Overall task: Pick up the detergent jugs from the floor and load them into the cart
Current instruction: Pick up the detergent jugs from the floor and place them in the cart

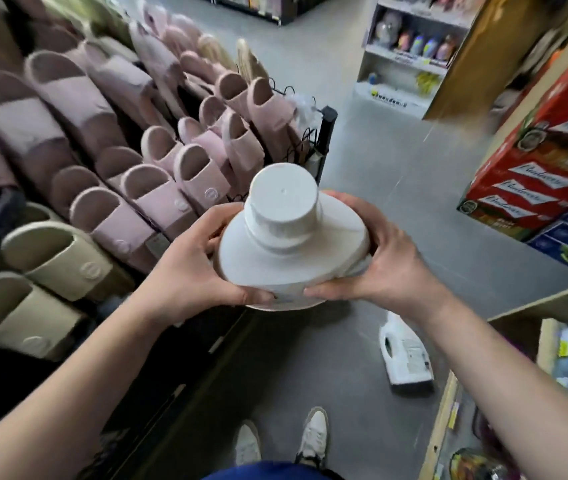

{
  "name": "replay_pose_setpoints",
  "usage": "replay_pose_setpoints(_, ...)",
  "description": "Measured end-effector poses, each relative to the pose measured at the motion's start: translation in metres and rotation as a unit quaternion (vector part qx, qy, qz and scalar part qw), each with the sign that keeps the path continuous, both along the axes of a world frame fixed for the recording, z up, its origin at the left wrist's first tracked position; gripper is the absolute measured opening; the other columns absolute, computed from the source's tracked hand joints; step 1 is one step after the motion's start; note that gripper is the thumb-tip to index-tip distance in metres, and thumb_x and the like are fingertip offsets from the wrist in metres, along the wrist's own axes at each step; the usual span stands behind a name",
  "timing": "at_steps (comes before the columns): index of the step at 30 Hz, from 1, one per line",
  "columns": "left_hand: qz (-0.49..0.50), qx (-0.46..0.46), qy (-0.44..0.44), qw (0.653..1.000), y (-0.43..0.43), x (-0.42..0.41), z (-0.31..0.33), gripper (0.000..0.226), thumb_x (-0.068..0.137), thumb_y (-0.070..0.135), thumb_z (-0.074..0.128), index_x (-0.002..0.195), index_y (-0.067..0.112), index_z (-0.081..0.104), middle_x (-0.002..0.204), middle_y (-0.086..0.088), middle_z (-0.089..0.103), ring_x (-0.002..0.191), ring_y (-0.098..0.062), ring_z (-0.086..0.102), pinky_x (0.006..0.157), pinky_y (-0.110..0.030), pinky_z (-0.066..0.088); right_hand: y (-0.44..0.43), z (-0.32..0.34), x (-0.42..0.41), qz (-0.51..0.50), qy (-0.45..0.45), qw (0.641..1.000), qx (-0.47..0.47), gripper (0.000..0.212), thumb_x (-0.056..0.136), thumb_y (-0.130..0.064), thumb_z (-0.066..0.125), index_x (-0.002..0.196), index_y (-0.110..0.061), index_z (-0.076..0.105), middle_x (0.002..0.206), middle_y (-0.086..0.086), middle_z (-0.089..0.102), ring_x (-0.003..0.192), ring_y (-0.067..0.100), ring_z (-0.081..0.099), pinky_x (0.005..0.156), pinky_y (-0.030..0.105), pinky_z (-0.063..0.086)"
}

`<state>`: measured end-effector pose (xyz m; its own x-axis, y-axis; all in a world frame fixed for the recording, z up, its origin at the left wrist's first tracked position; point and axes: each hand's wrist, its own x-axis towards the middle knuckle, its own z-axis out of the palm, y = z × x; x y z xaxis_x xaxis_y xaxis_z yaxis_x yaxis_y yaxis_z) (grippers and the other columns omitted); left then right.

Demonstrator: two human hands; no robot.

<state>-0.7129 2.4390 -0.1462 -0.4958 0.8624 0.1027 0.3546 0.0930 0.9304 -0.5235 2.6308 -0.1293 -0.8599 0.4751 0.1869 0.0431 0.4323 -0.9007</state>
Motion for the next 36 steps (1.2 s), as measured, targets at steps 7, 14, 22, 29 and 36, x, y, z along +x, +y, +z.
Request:
replay_pose_setpoints(7, -0.015, 0.034, 0.009, 0.999, -0.024, 0.002, 0.026, 0.105, 0.044, 0.023, 0.104, 0.138, 0.036, 0.058, 0.129, 0.007, 0.072, 0.121, -0.008, 0.067, 0.098, -0.020, 0.054, -0.025, 0.037, 0.007, -0.005, 0.011, 0.999, 0.045, 0.093, 0.048, -0.018, 0.104, 0.122, -0.053, 0.059, 0.115, -0.039, 0.067, 0.112, -0.018, 0.058, 0.094, 0.004, 0.041)
replay_pose_setpoints(14, -0.001, 0.046, -0.001, 0.999, -0.041, 0.007, 0.032, 0.102, 0.046, 0.014, 0.100, 0.138, 0.025, 0.059, 0.126, 0.013, 0.073, 0.116, 0.000, 0.068, 0.091, -0.013, 0.052, -0.039, 0.053, 0.004, 0.014, 0.013, 0.997, 0.068, 0.092, 0.051, -0.014, 0.104, 0.124, -0.051, 0.061, 0.121, -0.032, 0.068, 0.118, -0.012, 0.059, 0.099, 0.007, 0.041)
replay_pose_setpoints(22, 0.049, 0.046, 0.006, 0.998, -0.065, 0.013, 0.037, 0.099, 0.040, 0.031, 0.102, 0.131, 0.036, 0.063, 0.121, 0.019, 0.074, 0.110, 0.004, 0.068, 0.090, -0.011, 0.051, -0.048, 0.053, -0.008, 0.056, 0.027, 0.997, 0.036, 0.090, 0.053, -0.008, 0.103, 0.128, -0.039, 0.064, 0.126, -0.023, 0.070, 0.121, -0.003, 0.061, 0.103, 0.016, 0.047)
replay_pose_setpoints(29, 0.166, 0.051, -0.016, 0.985, -0.090, 0.040, 0.043, 0.099, 0.040, 0.033, 0.101, 0.131, 0.038, 0.064, 0.128, 0.006, 0.073, 0.119, -0.010, 0.069, 0.097, -0.025, 0.056, -0.041, 0.053, -0.031, 0.172, 0.034, 0.985, 0.010, 0.093, 0.053, -0.010, 0.103, 0.133, -0.034, 0.064, 0.129, -0.022, 0.069, 0.122, -0.005, 0.060, 0.102, 0.013, 0.044)
replay_pose_setpoints(36, 0.354, 0.024, -0.047, 0.934, -0.141, 0.101, 0.036, 0.100, 0.047, 0.006, 0.100, 0.135, 0.037, 0.062, 0.128, 0.003, 0.074, 0.118, -0.015, 0.071, 0.093, -0.030, 0.060, -0.062, 0.052, -0.069, 0.382, 0.028, 0.924, -0.006, 0.092, 0.053, -0.010, 0.103, 0.133, -0.037, 0.065, 0.127, -0.018, 0.070, 0.119, 0.000, 0.063, 0.096, 0.012, 0.047)
